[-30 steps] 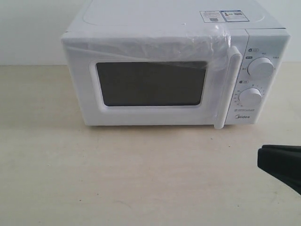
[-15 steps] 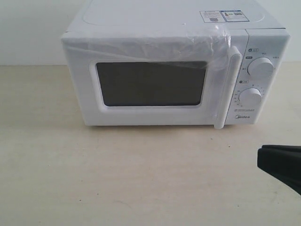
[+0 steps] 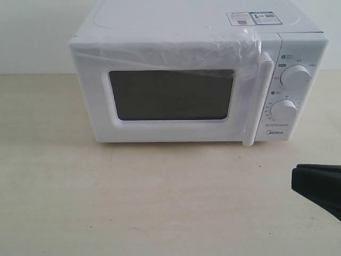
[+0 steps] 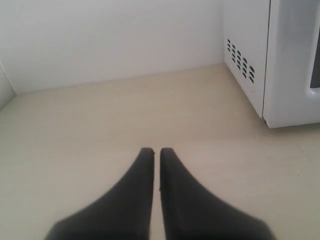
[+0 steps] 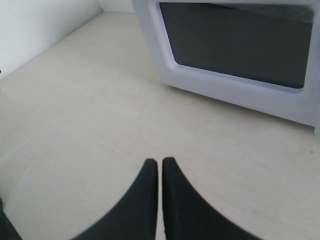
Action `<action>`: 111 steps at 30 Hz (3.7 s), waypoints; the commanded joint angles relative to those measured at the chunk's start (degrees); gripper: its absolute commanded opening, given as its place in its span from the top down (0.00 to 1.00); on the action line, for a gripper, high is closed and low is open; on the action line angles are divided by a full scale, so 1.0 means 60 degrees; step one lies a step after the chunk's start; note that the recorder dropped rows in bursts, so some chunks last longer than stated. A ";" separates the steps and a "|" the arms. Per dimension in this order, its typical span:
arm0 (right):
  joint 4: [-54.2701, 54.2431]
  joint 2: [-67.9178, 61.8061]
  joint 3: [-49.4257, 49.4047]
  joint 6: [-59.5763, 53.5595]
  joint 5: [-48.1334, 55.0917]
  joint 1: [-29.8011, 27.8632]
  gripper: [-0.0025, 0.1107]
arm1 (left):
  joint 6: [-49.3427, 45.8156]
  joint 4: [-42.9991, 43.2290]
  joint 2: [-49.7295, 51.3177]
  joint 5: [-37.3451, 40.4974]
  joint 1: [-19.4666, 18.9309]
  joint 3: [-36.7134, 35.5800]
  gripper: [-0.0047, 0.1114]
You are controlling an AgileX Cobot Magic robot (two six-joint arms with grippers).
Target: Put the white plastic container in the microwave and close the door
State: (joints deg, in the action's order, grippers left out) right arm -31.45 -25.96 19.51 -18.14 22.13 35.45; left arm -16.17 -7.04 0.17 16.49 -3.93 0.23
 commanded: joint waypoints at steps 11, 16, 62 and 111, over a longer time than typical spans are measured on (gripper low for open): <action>0.0042 0.0014 -0.0034 -0.0053 -0.0064 0.0010 0.98 | 0.3586 -0.0099 -0.0028 0.0045 -0.0029 -0.0038 0.92; 0.0042 0.0014 -0.0034 0.0001 -0.0064 0.0010 0.98 | 0.3286 -0.0186 -0.0028 0.0111 -0.0029 -0.0038 0.92; 0.0102 0.0700 -0.0034 -0.0373 -0.0341 -0.2485 0.98 | 0.1762 -0.0146 -0.0028 0.0191 -0.0029 -0.0038 0.92; 0.5242 0.4327 -0.3252 0.3023 -0.0542 -0.6155 0.98 | 0.1762 -0.0146 -0.0028 0.0190 -0.0029 -0.0038 0.92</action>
State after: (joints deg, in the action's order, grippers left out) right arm -5.99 -0.28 -0.02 -4.01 14.32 -1.29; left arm -5.26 -7.62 0.17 17.62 -3.93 0.23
